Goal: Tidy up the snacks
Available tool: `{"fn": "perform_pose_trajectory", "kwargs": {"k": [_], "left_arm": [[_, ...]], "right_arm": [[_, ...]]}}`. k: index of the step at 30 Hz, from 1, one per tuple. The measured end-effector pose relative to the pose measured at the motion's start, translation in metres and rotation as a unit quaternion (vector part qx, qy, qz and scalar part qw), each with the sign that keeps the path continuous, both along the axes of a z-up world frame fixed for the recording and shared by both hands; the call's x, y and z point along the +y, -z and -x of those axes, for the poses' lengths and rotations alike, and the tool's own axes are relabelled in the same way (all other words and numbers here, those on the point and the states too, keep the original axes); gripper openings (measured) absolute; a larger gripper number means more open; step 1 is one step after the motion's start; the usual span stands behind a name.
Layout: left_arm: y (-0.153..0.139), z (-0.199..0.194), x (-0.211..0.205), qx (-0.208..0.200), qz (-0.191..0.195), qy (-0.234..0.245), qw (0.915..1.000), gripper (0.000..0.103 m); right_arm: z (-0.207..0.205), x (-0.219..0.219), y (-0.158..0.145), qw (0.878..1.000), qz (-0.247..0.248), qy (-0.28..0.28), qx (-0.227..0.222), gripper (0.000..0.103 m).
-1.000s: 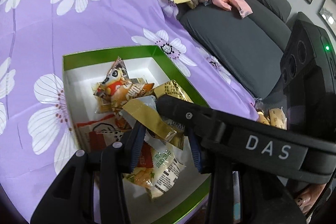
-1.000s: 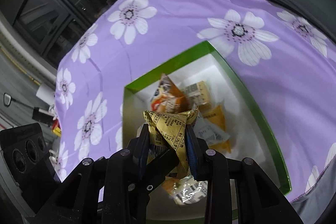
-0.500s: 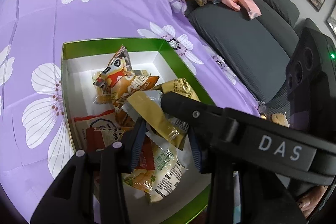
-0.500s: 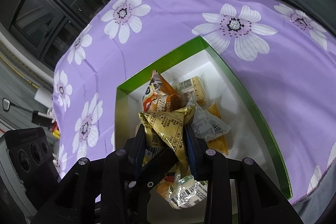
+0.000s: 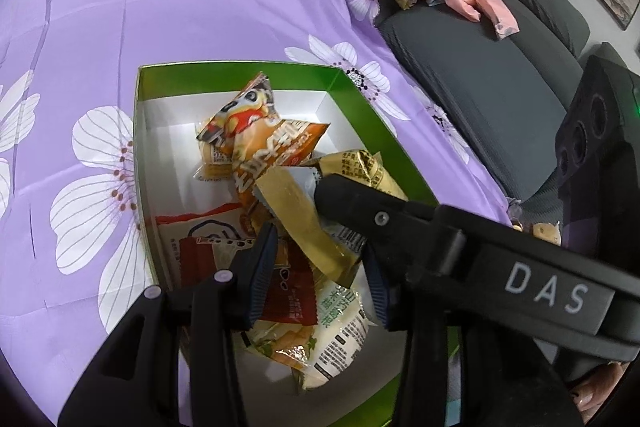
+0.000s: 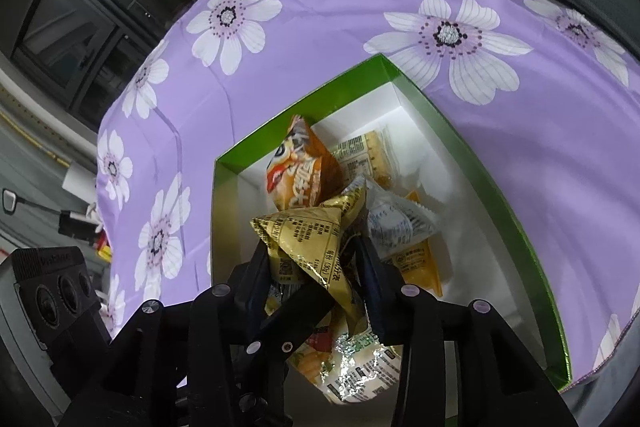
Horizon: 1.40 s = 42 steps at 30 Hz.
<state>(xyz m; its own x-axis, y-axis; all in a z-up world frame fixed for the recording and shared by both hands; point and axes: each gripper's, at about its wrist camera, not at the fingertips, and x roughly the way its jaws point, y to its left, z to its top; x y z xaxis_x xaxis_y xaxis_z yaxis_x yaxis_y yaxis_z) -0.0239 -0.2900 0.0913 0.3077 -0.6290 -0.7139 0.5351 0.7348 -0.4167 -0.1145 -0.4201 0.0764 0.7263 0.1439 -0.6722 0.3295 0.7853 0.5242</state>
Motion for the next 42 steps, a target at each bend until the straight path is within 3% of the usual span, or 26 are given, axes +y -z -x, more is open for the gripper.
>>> {"fn": "perform_pose_trajectory", "kwargs": {"k": [6,9,16,18,20,29,38,42], "left_arm": [[0.0,0.001,-0.002,-0.007,-0.013,-0.002,0.9999,0.042],[0.002,0.002,-0.005,-0.02,-0.038,-0.009,0.9991,0.044],[-0.003,0.004,0.001,-0.015,-0.029,-0.012,0.9994,0.061],[-0.009,0.007,0.003,-0.027,-0.032,-0.014,0.999,0.068],[-0.015,0.011,0.006,-0.041,-0.037,-0.015,0.9984,0.081],[-0.048,0.033,0.027,-0.105,-0.039,-0.039,0.993,0.102],[-0.071,0.05,0.047,-0.14,-0.066,-0.089,0.984,0.102],[-0.073,0.053,0.054,-0.137,-0.064,-0.097,0.9837,0.102]], "right_arm": [[-0.003,0.001,0.003,1.0,0.003,0.001,0.01,0.043],[-0.006,0.003,0.006,0.999,0.019,0.012,0.036,0.043],[0.002,0.001,0.0,0.999,0.025,0.019,0.021,0.043],[0.004,0.002,-0.004,0.999,0.032,0.024,0.016,0.05],[0.009,0.003,-0.009,0.999,0.039,0.03,0.006,0.065],[0.029,0.014,-0.037,0.996,0.073,0.041,-0.037,0.077],[0.05,0.031,-0.061,0.99,0.117,0.05,-0.065,0.083],[0.055,0.035,-0.066,0.987,0.132,0.057,-0.065,0.084]]}}
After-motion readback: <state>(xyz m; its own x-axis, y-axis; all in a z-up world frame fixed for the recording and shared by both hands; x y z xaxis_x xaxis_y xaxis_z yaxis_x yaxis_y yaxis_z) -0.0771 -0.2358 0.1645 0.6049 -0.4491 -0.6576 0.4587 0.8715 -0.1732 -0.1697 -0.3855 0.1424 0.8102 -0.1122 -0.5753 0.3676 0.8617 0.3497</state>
